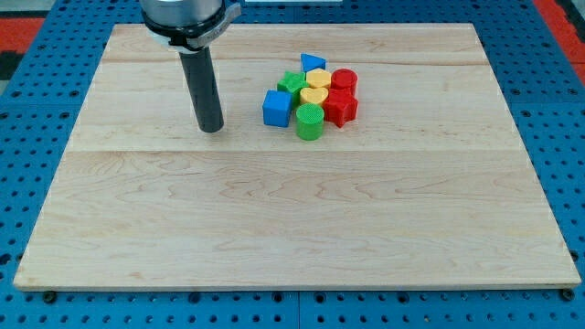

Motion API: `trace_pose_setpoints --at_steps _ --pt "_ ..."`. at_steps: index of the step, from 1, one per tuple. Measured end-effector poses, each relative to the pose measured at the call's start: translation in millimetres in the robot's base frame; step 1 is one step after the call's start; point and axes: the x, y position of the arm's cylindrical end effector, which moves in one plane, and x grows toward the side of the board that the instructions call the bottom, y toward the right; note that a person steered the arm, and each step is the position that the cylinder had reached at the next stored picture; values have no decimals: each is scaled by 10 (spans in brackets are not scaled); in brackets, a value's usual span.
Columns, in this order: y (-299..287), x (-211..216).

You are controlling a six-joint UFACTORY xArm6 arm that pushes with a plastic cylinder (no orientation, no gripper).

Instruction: Move your arm towards center right

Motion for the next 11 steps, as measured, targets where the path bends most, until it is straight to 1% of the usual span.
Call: trace_pose_setpoints --at_steps 3,4,5,6,7,8,9,11 --pt "-56 1" --pt "428 245" --pt "809 704" --pt "1198 836" --pt "1860 827" --pt "2330 744" --pt "2595 624" --pt "2854 445"
